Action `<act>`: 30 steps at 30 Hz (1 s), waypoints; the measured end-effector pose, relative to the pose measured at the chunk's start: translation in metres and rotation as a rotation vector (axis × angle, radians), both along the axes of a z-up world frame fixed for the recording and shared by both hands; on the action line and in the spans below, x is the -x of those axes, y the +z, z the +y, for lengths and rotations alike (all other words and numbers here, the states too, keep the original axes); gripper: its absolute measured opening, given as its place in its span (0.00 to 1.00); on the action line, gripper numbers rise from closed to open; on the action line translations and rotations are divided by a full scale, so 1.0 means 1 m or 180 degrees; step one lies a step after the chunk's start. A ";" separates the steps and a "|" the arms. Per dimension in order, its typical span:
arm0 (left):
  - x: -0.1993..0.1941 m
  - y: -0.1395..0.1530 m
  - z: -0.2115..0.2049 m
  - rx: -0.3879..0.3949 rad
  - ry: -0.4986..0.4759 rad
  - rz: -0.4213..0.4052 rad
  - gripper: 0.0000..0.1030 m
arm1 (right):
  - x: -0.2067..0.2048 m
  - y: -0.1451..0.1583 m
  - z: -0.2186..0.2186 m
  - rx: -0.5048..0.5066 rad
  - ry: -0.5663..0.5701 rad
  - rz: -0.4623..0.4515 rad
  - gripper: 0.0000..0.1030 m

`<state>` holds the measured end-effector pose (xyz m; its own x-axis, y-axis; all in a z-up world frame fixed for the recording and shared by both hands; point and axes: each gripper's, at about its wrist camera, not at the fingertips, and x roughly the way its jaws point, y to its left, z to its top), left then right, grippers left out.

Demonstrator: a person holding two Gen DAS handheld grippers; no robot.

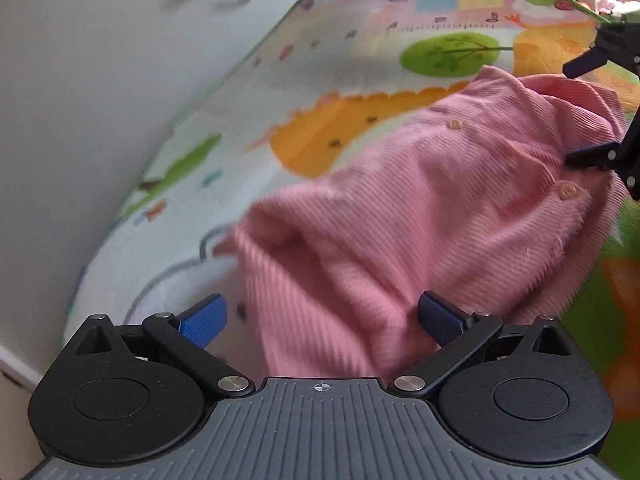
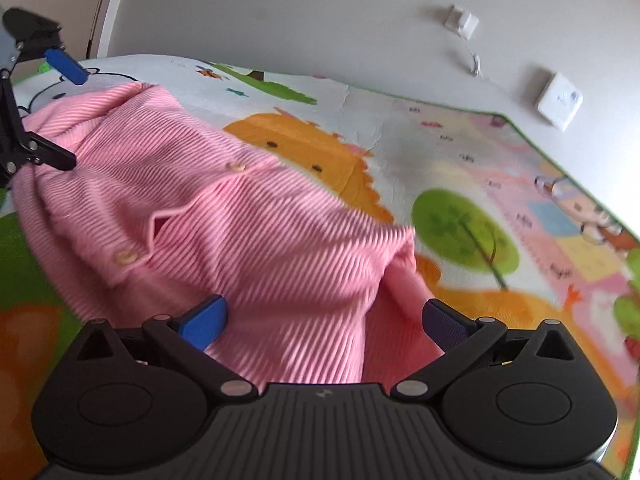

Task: Fold clothes

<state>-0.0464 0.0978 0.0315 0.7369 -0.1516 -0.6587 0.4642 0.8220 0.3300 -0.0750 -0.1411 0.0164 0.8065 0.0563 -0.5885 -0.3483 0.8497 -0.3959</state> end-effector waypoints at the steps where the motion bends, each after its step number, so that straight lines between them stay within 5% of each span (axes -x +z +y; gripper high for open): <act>1: 0.001 0.002 0.007 0.0092 0.0021 0.0048 1.00 | 0.002 0.002 -0.001 0.0000 0.0001 0.0027 1.00; 5: -0.008 0.005 0.039 0.0767 0.0221 0.0339 1.00 | 0.010 0.014 0.011 -0.0051 0.0136 -0.0073 1.00; 10: -0.033 -0.005 0.054 0.1597 0.0634 0.0743 1.00 | 0.023 0.025 0.056 -0.0436 0.0733 0.0053 1.00; 15: -0.037 0.008 0.044 0.2472 0.0081 0.1385 1.00 | 0.028 0.021 0.108 -0.0452 0.1255 0.0189 1.00; 21: -0.030 0.031 0.046 0.2811 -0.0052 0.1412 1.00 | 0.018 0.007 0.156 -0.0266 0.1465 0.0197 1.00; 25: -0.034 0.038 0.069 0.2926 0.0162 0.1242 1.00 | 0.005 0.000 0.171 -0.0232 0.1335 0.0145 0.99; 30: -0.047 0.022 0.093 0.2890 0.0704 0.1182 1.00 | -0.012 0.013 0.155 -0.0566 0.1050 0.0290 0.74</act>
